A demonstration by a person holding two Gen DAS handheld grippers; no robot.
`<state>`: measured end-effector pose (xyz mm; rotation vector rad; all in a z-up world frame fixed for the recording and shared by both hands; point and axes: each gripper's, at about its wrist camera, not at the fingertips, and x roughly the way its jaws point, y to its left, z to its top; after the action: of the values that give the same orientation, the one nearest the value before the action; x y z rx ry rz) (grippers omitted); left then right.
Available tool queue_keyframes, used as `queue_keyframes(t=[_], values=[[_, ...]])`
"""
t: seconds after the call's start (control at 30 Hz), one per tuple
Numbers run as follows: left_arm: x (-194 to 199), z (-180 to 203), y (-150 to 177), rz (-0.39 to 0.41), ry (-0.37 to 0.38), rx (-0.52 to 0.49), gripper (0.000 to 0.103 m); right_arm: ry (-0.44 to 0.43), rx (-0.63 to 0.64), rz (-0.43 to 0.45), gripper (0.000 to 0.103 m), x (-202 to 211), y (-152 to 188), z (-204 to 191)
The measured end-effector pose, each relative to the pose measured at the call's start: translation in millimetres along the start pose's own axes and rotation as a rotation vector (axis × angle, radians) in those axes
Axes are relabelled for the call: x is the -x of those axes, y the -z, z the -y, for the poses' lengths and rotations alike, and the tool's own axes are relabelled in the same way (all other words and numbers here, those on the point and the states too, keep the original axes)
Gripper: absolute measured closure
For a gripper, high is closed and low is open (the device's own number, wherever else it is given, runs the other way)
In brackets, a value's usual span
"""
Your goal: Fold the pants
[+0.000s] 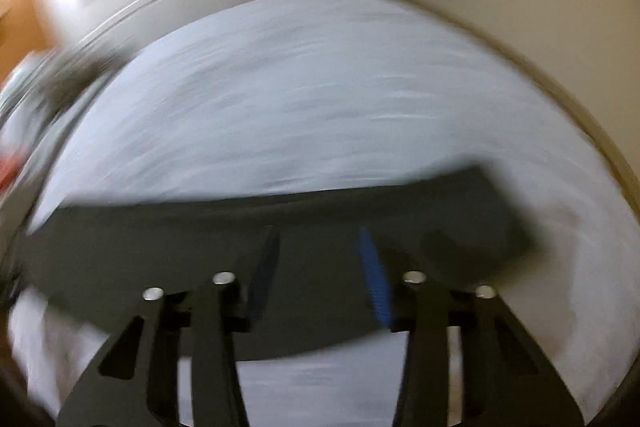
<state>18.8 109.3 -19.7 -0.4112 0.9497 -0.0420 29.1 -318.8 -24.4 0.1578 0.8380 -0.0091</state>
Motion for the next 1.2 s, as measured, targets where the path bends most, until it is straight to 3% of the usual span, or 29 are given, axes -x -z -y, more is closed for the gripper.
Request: queue_keyframes(t=[0.1,0.17,0.2,0.33,0.47,0.5,0.53,0.57,0.6,0.73,0.83,0.97,1.0,1.03,1.1,1.2], values=[[5,14,7,0.079,-0.087,-0.137,0.054,-0.159,0.233,-0.080,0.066,-38,-3,-114],[4,19,14,0.101,-0.126,-0.195,0.051,-0.214,0.315,-0.107,0.066,-61,-7,-172],[4,21,15,0.105,-0.139,-0.214,0.045,-0.208,0.359,-0.100,0.064,-75,-11,-203],[5,30,26,0.093,-0.147,-0.286,0.044,-0.167,0.445,-0.060,0.046,-114,-32,-264],[7,40,39,0.092,-0.151,-0.344,0.043,-0.092,0.554,-0.094,0.045,-153,-35,-298],[5,43,38,0.088,-0.144,-0.348,0.043,-0.093,0.579,-0.106,0.054,-159,-32,-301],[4,45,39,0.083,-0.134,-0.354,0.042,-0.115,0.588,-0.110,0.071,-163,-33,-302],[4,45,39,0.082,-0.128,-0.356,0.041,-0.141,0.597,-0.111,0.080,-162,-34,-305],[4,46,40,0.080,-0.123,-0.354,0.041,-0.141,0.602,-0.106,0.102,-159,-37,-308],[3,46,38,0.083,-0.115,-0.353,0.040,-0.171,0.534,-0.030,0.103,-146,-63,-301],[-3,49,37,0.084,-0.133,-0.360,0.040,-0.159,0.487,-0.148,0.102,-186,-62,-290],[-12,52,38,0.073,-0.160,-0.382,0.038,-0.173,0.398,-0.026,0.089,-128,-68,-263],[-14,52,38,0.065,-0.159,-0.385,0.038,-0.171,0.382,0.001,0.082,-111,-68,-253],[-15,53,39,0.058,-0.159,-0.383,0.038,-0.150,0.358,0.025,0.069,-90,-66,-236],[-16,56,42,0.060,-0.162,-0.396,0.038,-0.055,0.292,0.057,0.044,-49,-59,-189],[-13,66,50,0.082,-0.181,-0.440,0.038,0.140,0.144,0.069,0.040,-1,-35,-99]])
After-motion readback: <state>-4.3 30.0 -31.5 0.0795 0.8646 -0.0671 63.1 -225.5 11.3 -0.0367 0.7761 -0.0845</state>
